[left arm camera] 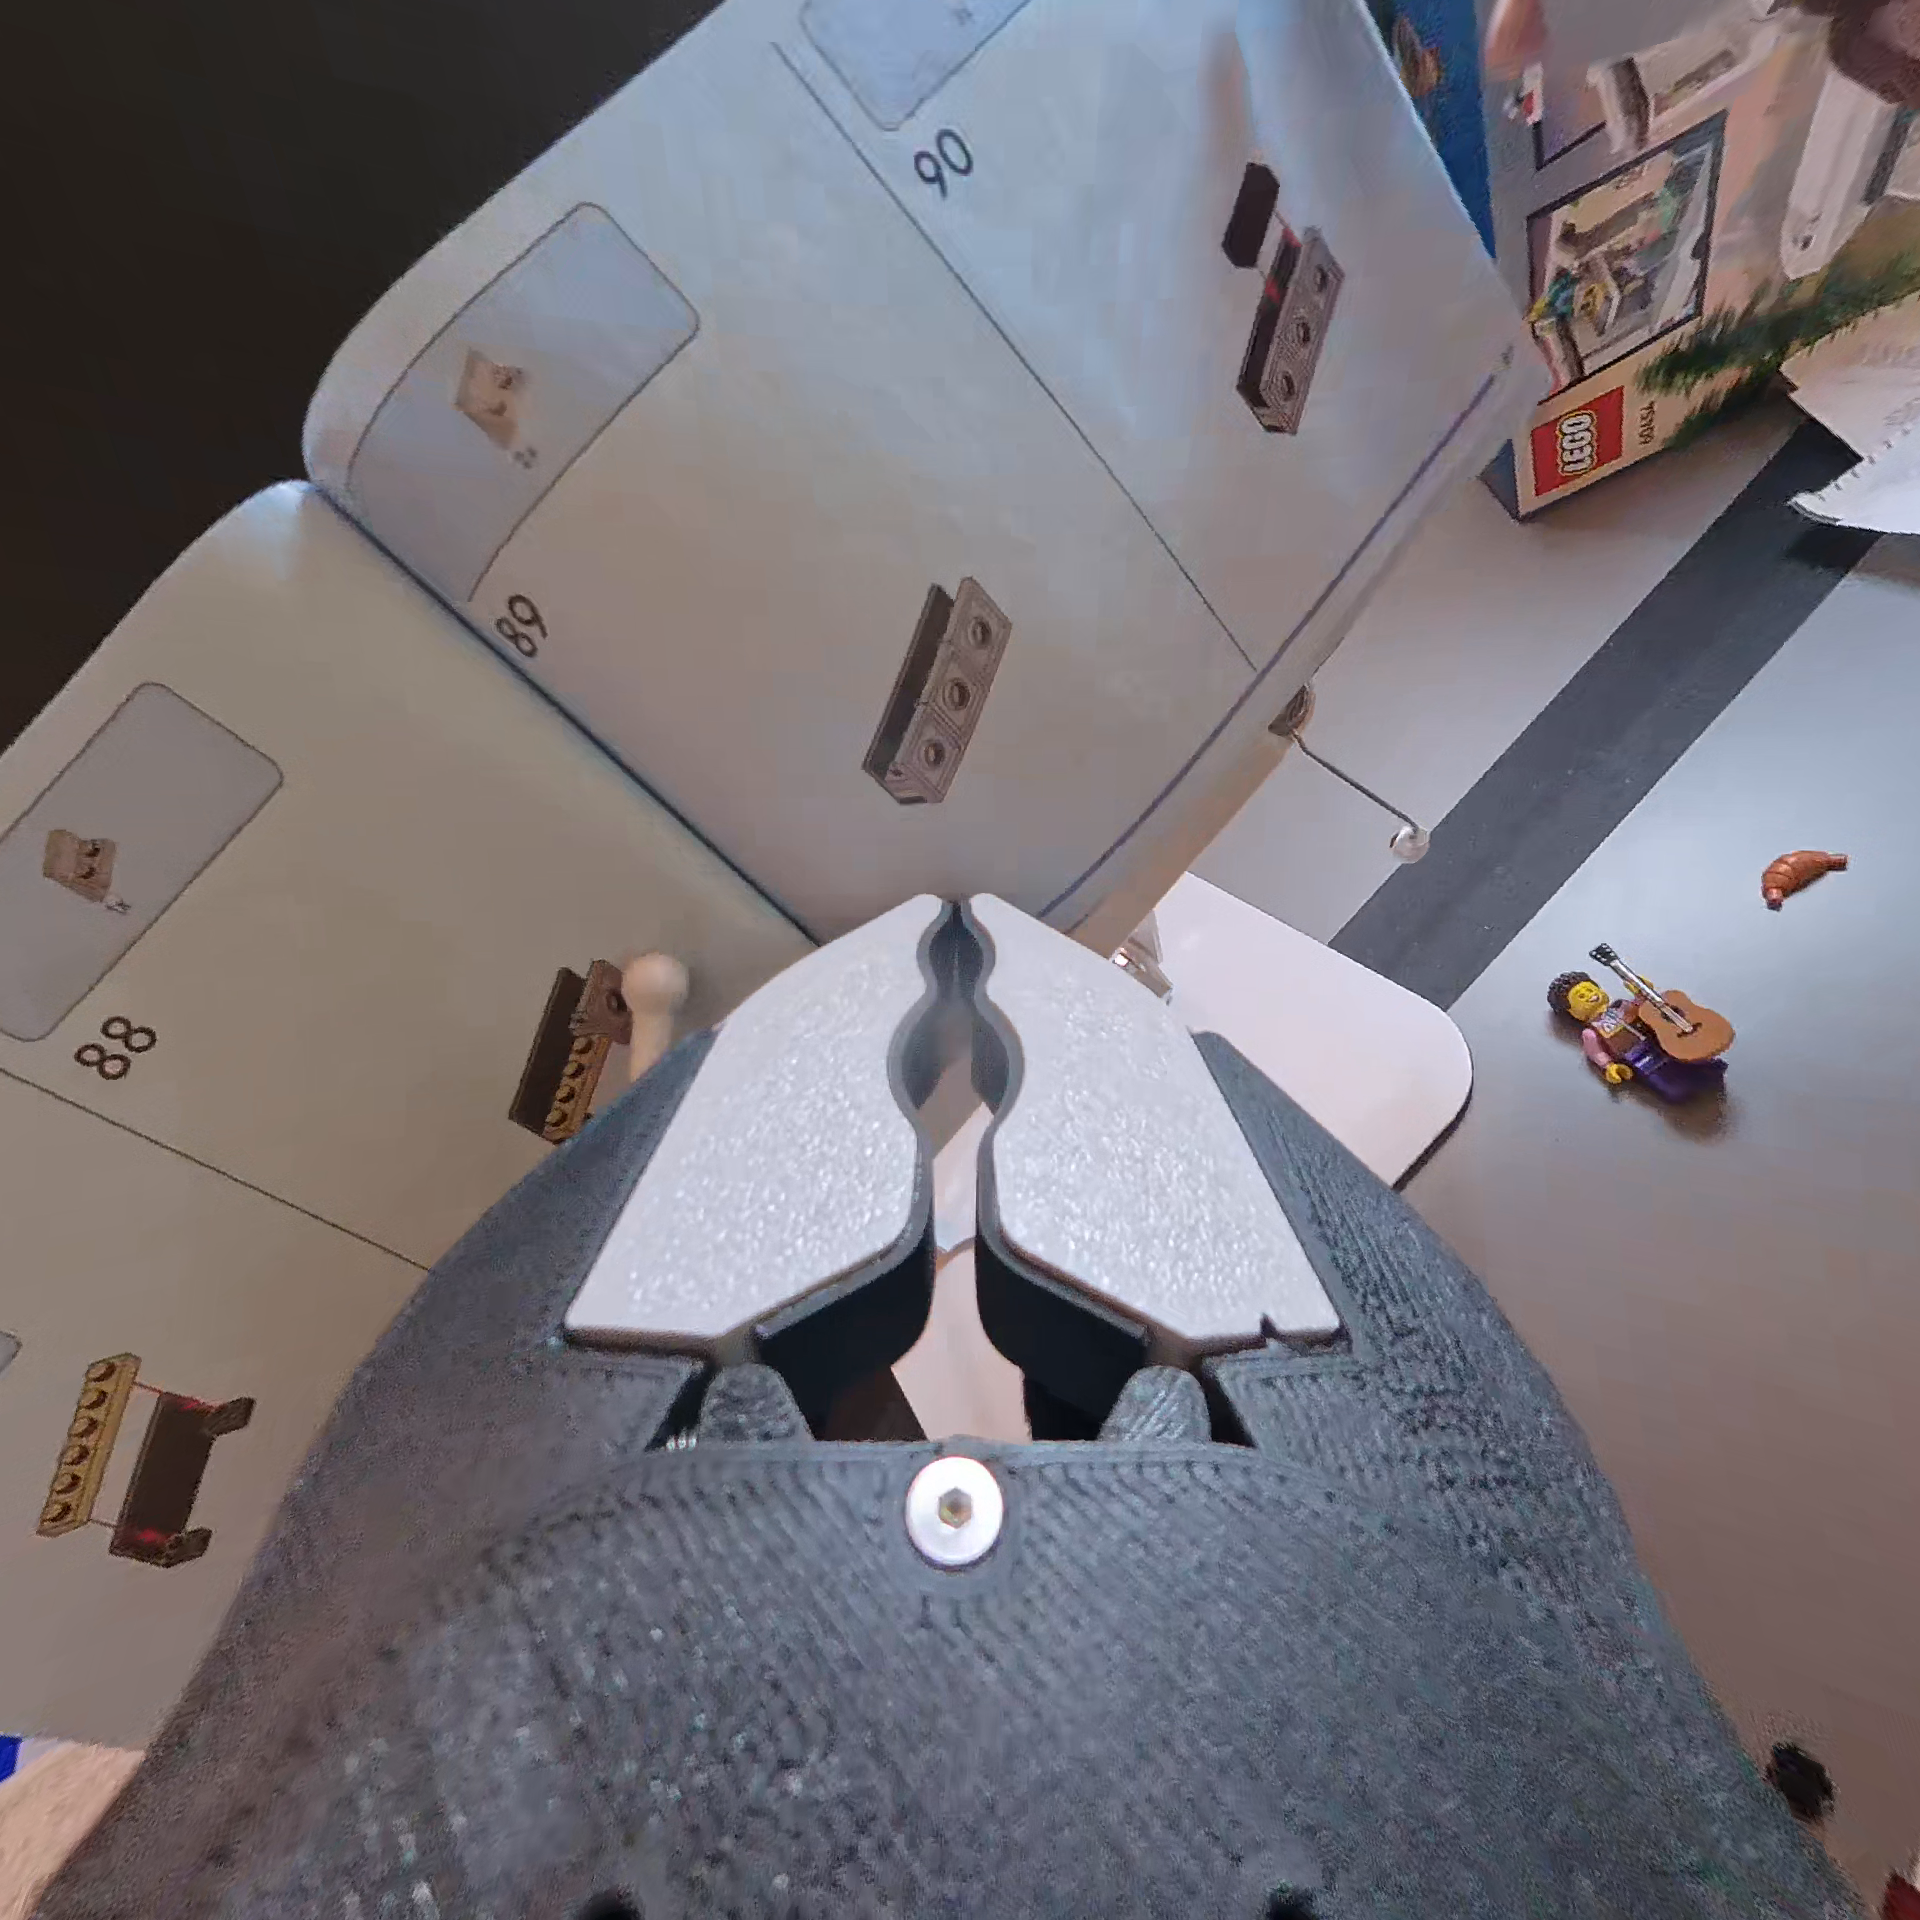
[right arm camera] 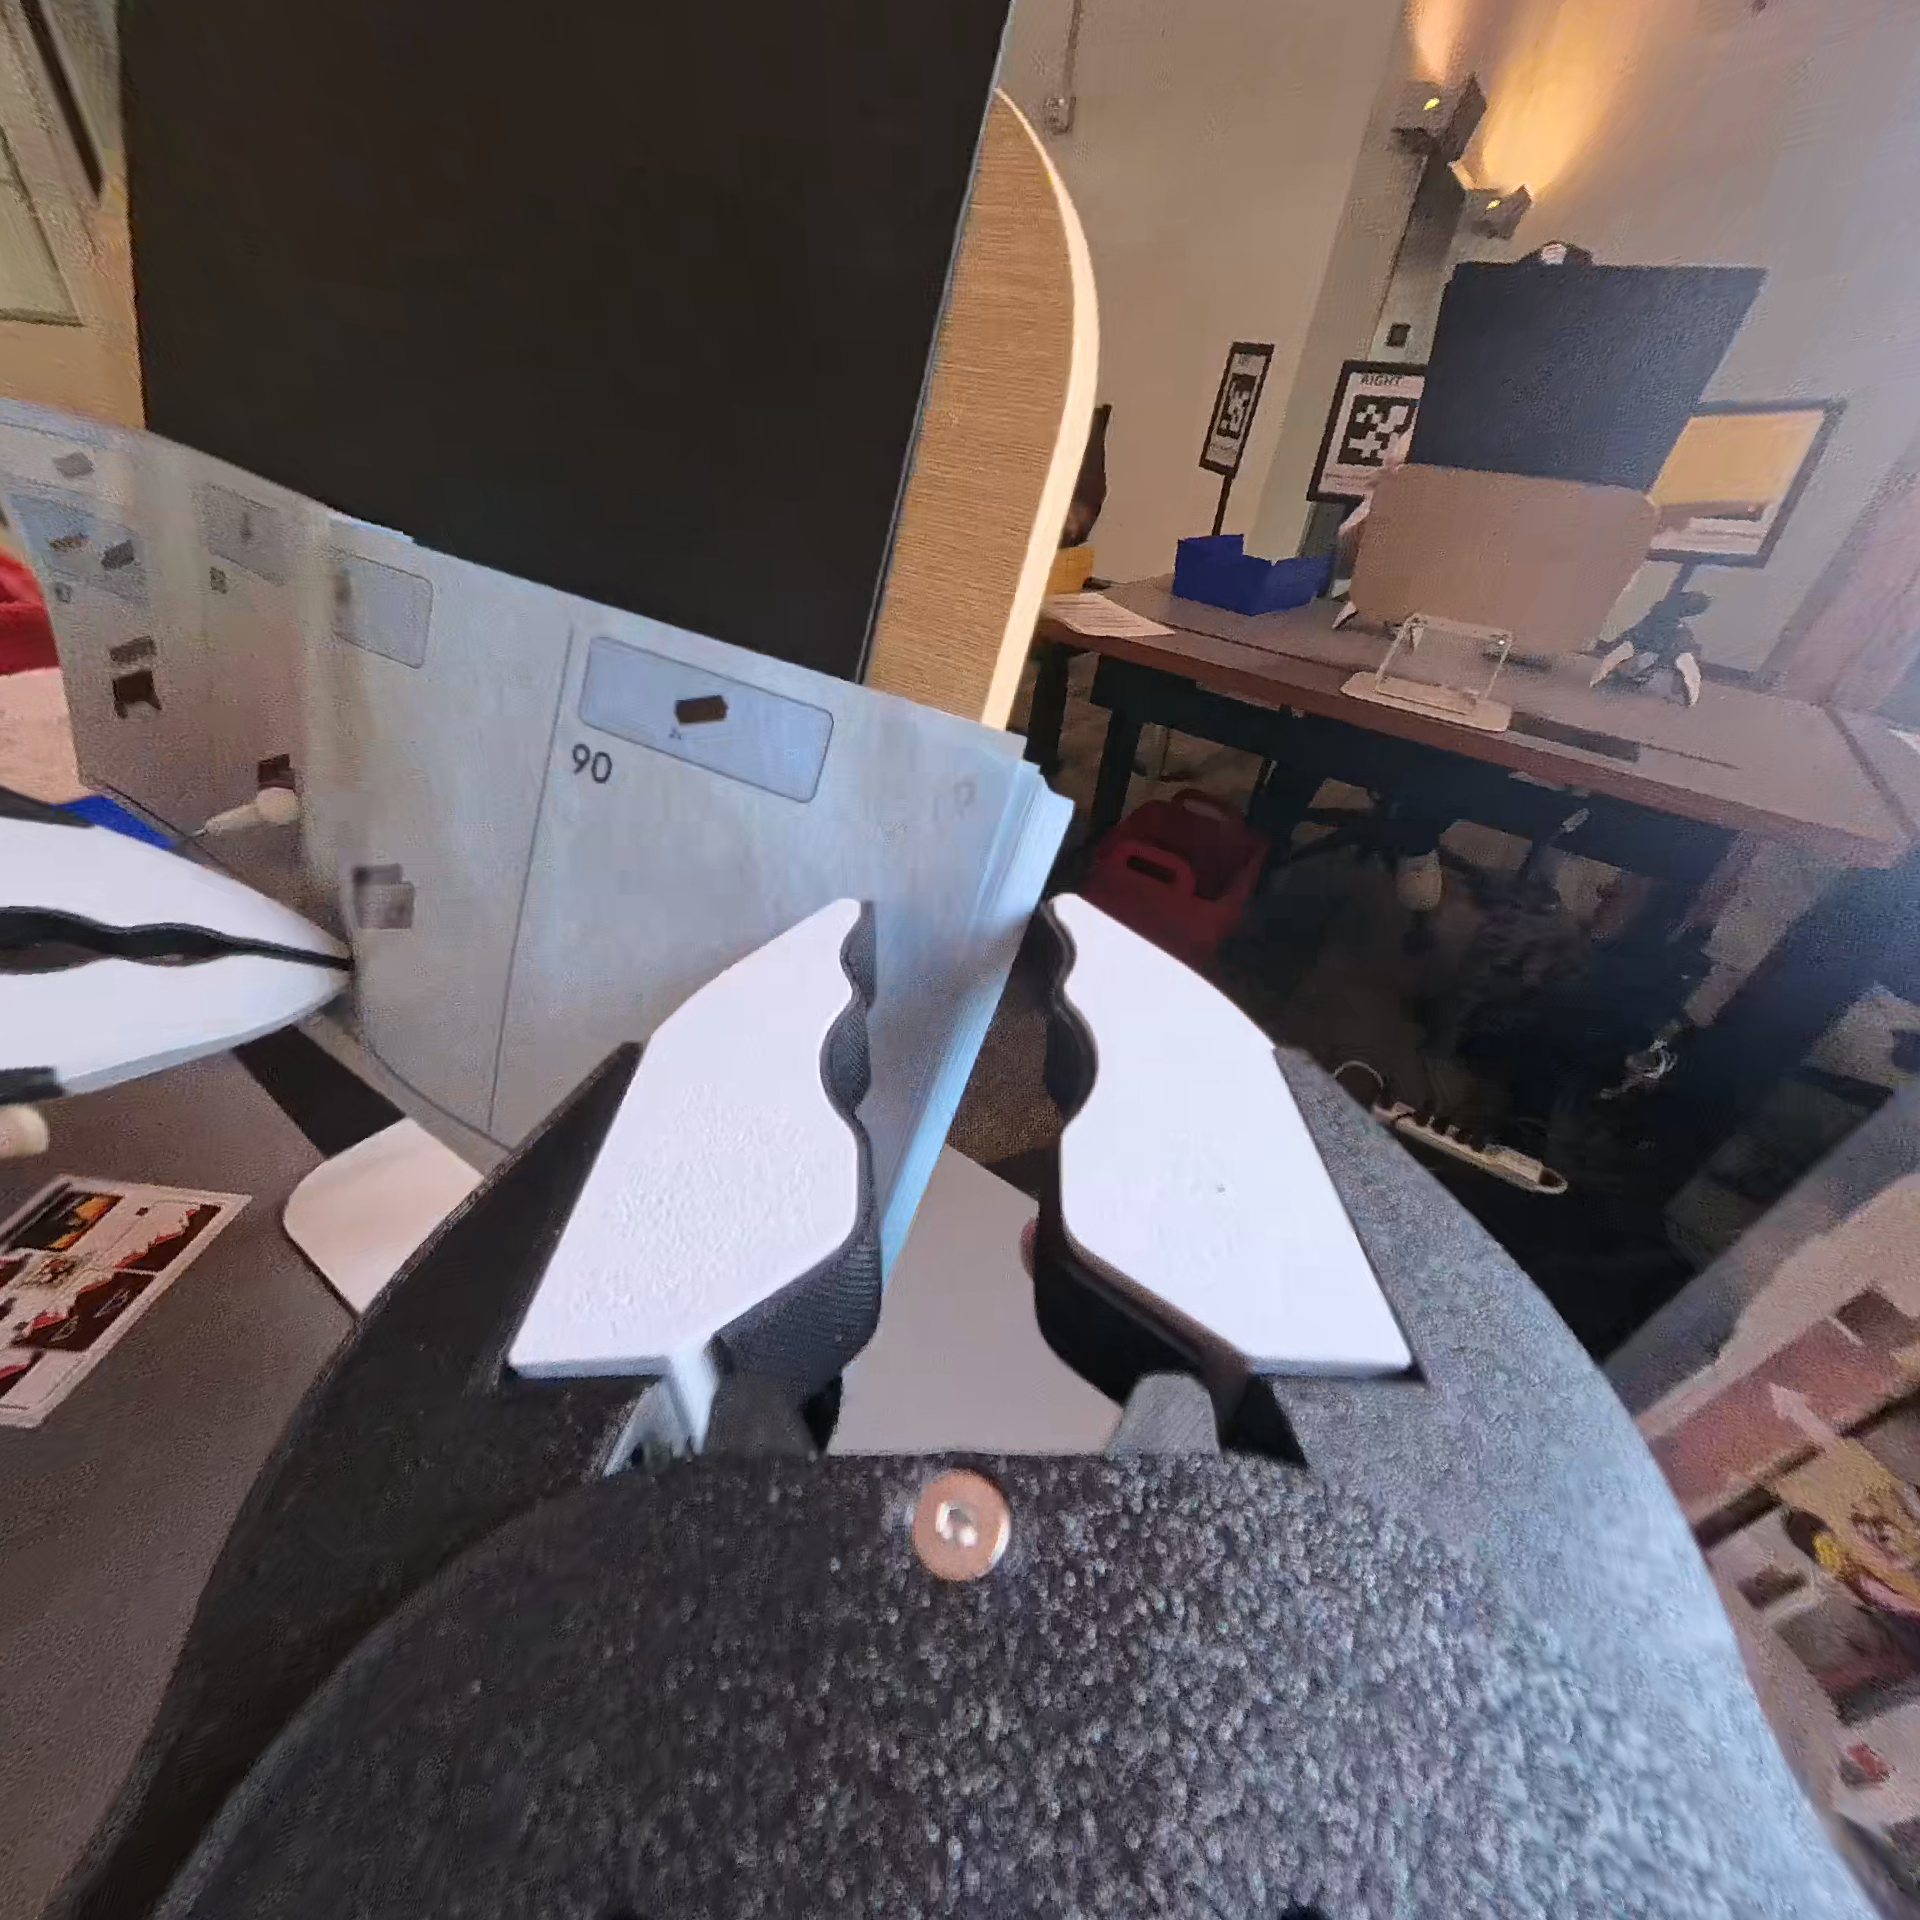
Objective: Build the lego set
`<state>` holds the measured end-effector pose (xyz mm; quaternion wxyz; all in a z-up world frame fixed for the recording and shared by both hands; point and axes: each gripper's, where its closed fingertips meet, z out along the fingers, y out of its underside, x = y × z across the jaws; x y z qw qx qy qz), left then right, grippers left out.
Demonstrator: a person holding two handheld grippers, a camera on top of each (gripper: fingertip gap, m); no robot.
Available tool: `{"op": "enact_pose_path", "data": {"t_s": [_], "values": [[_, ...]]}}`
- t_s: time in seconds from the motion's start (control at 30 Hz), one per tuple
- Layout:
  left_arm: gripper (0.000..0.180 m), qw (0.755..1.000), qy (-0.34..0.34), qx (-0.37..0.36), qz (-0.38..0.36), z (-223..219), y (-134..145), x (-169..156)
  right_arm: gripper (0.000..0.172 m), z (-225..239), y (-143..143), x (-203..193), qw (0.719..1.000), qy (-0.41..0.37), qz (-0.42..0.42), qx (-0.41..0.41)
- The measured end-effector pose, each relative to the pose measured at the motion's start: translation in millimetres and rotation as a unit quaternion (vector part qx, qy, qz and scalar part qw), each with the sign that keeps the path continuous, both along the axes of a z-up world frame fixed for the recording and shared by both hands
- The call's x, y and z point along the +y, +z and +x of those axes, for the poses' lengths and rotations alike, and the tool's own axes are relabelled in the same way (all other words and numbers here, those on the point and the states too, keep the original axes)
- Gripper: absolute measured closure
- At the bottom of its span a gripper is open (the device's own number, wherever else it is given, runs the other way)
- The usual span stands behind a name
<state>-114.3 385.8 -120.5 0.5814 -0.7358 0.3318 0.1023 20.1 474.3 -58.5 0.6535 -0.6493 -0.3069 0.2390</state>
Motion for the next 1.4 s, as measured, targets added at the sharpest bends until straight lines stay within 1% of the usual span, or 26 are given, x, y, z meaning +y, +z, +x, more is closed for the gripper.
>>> {"op": "enact_pose_path", "data": {"t_s": [0.07,0.1,0.13,0.17,0.23,0.3,0.37,0.43,0.5,0.53,0.57,0.6,0.67,0.7,0.73,0.8,0.9,0.93,1.03,1.13,1.3,1.37,1.4], "values": [[0.18,1.0,0.007,-0.007,-0.007,1,-1,3,0.135,16,2,-13,0.998,-0.029,-0.003,0.049],[0.18,1.0,0.011,-0.008,-0.009,2,-2,4,0.135,23,-2,-23,0.997,-0.043,0.003,0.064],[0.18,1.0,0.015,-0.009,-0.011,2,-2,5,0.135,24,-11,-36,0.997,-0.052,0.014,0.059],[0.18,1.0,0.02,-0.013,-0.014,2,-2,5,0.138,18,-26,-51,0.998,-0.052,0.024,0.036],[0.18,0.999,0.028,-0.026,-0.023,2,-2,6,0.139,-8,-71,-77,0.998,-0.026,0.026,-0.048],[0.18,0.998,0.039,-0.042,-0.027,2,-2,7,0.139,-30,-110,-86,0.991,-0.025,0.036,-0.126],[0.18,0.995,0.055,-0.072,-0.028,2,-2,9,0.139,-46,-127,-80,0.987,-0.04,0.043,-0.149],[0.18,0.989,0.072,-0.125,-0.031,2,-1,11,0.139,-57,-133,-67,0.98,-0.063,0.061,-0.18],[0.18,0.973,0.082,-0.209,-0.047,2,0,14,0.147,-63,-132,-57,0.973,-0.088,0.078,-0.199],[0.18,0.967,0.083,-0.235,-0.052,1,1,15,0.165,-65,-132,-56,0.971,-0.095,0.079,-0.207],[0.18,0.963,0.088,-0.251,-0.049,1,3,16,0.169,-63,-130,-54,0.964,-0.112,0.088,-0.224],[0.18,0.957,0.093,-0.272,-0.046,0,4,17,0.17,-57,-129,-51,0.956,-0.136,0.099,-0.241],[0.18,0.929,0.096,-0.354,-0.049,1,6,18,0.17,-45,-122,-50,0.943,-0.175,0.118,-0.257],[0.18,0.918,0.099,-0.381,-0.048,1,7,19,0.17,-38,-115,-51,0.933,-0.197,0.138,-0.267],[0.18,0.916,0.103,-0.385,-0.039,1,7,20,0.17,-34,-108,-52,0.92,-0.216,0.161,-0.284],[0.18,0.92,0.112,-0.375,-0.017,2,6,20,0.168,-28,-99,-53,0.892,-0.241,0.204,-0.323],[0.18,0.918,0.113,-0.381,-0.01,2,6,19,0.169,-25,-86,-55,0.851,-0.262,0.264,-0.37],[0.18,0.918,0.113,-0.379,-0.009,1,6,18,0.168,-26,-81,-56,0.836,-0.265,0.287,-0.386],[0.18,0.919,0.11,-0.378,-0.009,0,6,18,0.166,-29,-66,-57,0.802,-0.262,0.329,-0.424],[0.18,0.918,0.106,-0.381,-0.008,0,6,18,0.166,-34,-56,-55,0.778,-0.242,0.356,-0.458],[0.18,0.919,0.097,-0.381,-0.015,0,6,18,0.165,-34,-58,-43,0.773,-0.189,0.36,-0.486],[0.18,0.921,0.093,-0.378,-0.018,1,5,17,0.164,-32,-61,-46,0.797,-0.18,0.335,-0.469],[0.18,0.923,0.09,-0.373,-0.018,1,5,16,0.16,-31,-63,-49,0.813,-0.177,0.317,-0.456]]}}
